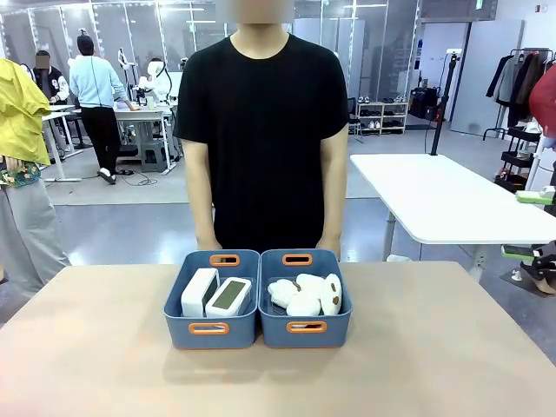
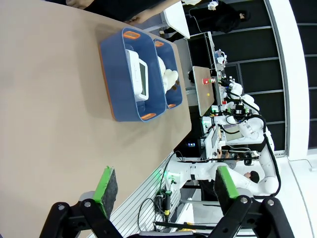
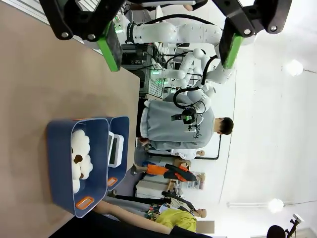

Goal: Sort the digital clocks into the basket.
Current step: Pick up the Digital clock from the table and place it into the empty Plastic storage basket.

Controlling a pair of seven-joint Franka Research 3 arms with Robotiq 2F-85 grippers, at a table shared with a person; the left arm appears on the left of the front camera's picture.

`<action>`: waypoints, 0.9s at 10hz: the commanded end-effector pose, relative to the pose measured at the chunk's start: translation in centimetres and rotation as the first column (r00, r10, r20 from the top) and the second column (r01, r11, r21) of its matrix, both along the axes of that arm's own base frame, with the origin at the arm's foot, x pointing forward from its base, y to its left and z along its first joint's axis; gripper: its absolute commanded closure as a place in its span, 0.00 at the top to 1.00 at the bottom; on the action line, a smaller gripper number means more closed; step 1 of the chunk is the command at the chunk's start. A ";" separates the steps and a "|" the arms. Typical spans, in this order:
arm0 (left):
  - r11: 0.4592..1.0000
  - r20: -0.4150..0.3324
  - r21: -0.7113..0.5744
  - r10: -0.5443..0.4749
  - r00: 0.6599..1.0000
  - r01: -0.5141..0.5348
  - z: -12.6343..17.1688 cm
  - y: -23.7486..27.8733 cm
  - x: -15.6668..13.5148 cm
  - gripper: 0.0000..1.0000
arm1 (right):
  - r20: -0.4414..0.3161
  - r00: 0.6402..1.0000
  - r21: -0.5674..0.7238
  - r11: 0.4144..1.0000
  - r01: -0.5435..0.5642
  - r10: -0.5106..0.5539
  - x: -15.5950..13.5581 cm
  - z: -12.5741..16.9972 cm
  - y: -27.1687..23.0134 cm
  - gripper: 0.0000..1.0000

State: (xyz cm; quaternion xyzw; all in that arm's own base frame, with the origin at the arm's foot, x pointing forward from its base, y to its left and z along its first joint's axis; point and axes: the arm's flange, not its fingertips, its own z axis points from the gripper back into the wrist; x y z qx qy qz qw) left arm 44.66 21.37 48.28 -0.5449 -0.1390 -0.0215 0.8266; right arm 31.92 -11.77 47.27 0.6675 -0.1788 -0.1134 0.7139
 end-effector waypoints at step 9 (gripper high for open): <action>1.000 -0.006 0.007 0.015 1.000 -0.015 0.3 -0.2 0.2 1.00 | 0.006 1.000 0.010 1.000 -0.006 0.006 0.1 0.1 0.1 1.00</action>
